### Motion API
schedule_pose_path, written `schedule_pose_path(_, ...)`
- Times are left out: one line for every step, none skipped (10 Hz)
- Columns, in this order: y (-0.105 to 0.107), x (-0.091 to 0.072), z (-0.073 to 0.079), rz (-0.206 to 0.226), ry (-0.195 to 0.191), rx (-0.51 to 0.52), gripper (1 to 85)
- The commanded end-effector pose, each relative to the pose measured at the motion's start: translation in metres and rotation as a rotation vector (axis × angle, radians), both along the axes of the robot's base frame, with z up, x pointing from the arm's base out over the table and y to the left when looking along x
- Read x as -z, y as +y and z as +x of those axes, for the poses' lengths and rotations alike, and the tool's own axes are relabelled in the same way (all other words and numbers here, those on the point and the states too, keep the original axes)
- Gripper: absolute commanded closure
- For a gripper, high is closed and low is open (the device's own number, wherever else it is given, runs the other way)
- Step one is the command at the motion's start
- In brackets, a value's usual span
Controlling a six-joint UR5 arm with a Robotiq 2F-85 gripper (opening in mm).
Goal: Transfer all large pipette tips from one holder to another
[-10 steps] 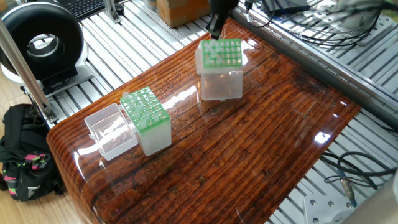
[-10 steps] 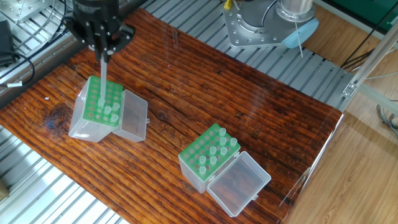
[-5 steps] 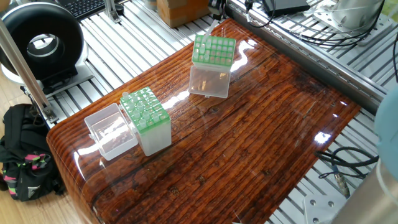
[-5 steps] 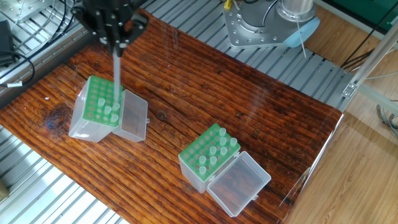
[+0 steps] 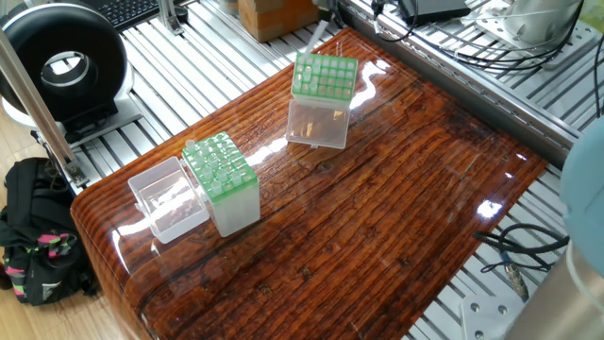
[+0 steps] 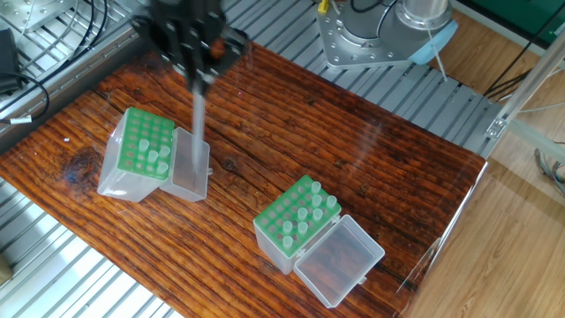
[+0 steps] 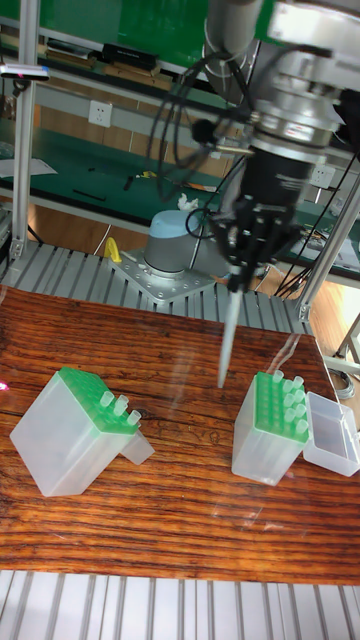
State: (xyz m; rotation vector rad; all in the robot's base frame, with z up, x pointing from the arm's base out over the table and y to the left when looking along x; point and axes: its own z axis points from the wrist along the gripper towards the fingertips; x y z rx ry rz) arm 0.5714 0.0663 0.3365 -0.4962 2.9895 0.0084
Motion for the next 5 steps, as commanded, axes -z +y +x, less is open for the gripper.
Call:
schedule_pose_path(0.055,0.009,-0.01,0.022,0.002,0.089,84.7)
schedule_pose_path(0.064,0.012,-0.019,0.024,0.011,0.098,84.7)
schedule_pose_path(0.074,0.016,-0.035,0.031,0.041,0.117,84.7)
schedule_pose_path(0.084,0.019,-0.044,0.043,0.05,0.141,84.7)
schedule_pose_path(0.092,0.021,-0.05,0.049,0.047,0.158,84.7)
